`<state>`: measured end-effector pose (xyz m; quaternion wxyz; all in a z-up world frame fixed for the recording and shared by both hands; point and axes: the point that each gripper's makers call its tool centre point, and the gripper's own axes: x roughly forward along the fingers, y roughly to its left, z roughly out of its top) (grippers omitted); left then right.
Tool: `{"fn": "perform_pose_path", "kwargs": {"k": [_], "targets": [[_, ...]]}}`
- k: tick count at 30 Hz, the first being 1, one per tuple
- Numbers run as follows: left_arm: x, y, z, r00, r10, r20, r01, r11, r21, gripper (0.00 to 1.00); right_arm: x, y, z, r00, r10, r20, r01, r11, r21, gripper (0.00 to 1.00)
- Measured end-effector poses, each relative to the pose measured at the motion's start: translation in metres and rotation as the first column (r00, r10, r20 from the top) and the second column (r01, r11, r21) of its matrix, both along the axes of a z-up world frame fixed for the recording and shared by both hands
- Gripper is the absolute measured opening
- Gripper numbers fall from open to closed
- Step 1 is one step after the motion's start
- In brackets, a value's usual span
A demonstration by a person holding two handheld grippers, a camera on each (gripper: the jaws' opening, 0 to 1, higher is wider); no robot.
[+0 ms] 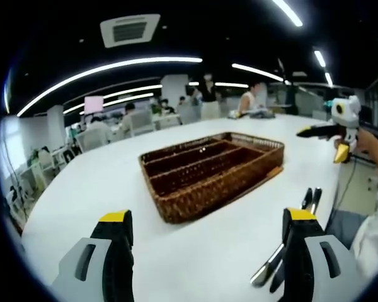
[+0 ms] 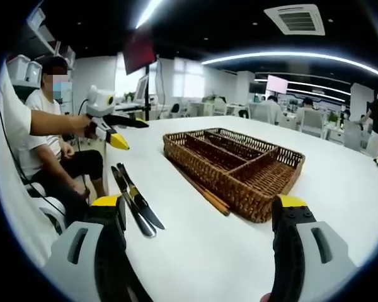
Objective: Arrange the knives, forks, and spoons in their matching storage slots by inserting each utensil handle-first until every utensil is classified and aligned in the correct compartment
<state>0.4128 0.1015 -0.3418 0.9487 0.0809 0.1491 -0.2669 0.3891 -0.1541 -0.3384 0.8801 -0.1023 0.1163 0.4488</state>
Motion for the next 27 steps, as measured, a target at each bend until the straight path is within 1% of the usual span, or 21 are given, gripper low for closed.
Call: {"fn": "perform_pose_path", "kwargs": {"k": [3,6,7,11,12,19,27], "targets": [[0.0,0.0,0.001,1.0,-0.002,0.003,0.002,1.0,0.001,1.0,0.0,0.003,-0.004,1.0,0.007,-0.003,-0.007,1.0,-0.006,1.0],[0.0,-0.001,0.001,1.0,-0.006,0.005,0.006,1.0,-0.002,1.0,-0.002,0.007,-0.004,1.0,0.017,-0.006,-0.017,1.0,-0.005,1.0],[-0.001,-0.002,0.002,1.0,-0.01,0.005,0.011,1.0,-0.019,1.0,-0.003,0.008,-0.005,1.0,0.019,-0.005,-0.019,1.0,-0.005,1.0],[-0.001,-0.002,0.003,1.0,-0.003,0.009,0.003,0.999,-0.048,1.0,-0.002,0.011,-0.005,1.0,0.03,-0.005,-0.03,1.0,0.002,1.0],[-0.001,-0.002,0.005,1.0,-0.003,0.016,0.004,0.998,-0.065,1.0,-0.001,0.012,-0.006,0.999,0.033,-0.006,-0.033,0.999,0.003,1.0],[-0.002,-0.003,0.0,1.0,-0.016,0.0,0.016,0.998,-0.055,1.0,-0.003,0.022,-0.011,0.998,0.066,-0.022,-0.066,0.998,0.0,1.0],[-0.006,-0.005,-0.003,0.999,-0.034,0.004,0.034,0.999,-0.04,1.0,-0.005,0.033,-0.013,0.994,0.104,-0.025,-0.104,0.995,0.001,1.0]]}}
